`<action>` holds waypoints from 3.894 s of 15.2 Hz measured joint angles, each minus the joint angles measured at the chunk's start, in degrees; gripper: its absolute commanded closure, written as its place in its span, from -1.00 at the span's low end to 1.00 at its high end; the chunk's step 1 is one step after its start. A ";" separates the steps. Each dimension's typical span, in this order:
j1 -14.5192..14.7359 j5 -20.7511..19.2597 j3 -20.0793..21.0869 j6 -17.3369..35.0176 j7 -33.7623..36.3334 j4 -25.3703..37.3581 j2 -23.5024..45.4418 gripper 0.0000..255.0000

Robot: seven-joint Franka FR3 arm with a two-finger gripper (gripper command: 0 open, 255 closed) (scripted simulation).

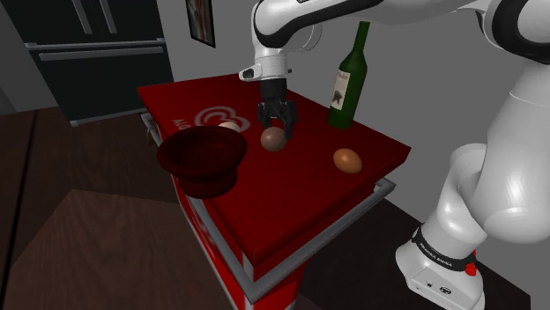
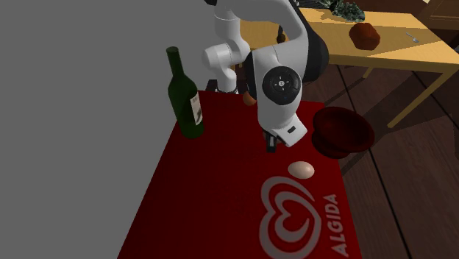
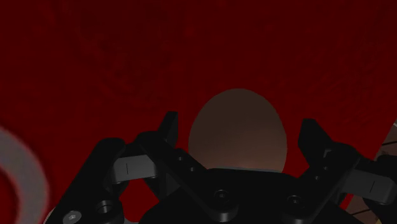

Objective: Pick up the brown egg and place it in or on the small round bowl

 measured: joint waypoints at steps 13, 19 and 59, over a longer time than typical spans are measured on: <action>-0.01 -0.02 -0.01 -0.37 0.07 0.31 -0.08 1.00; 0.01 -0.20 0.00 -4.04 1.08 3.37 -0.85 1.00; 6.14 7.65 5.56 -27.23 21.69 50.63 18.79 1.00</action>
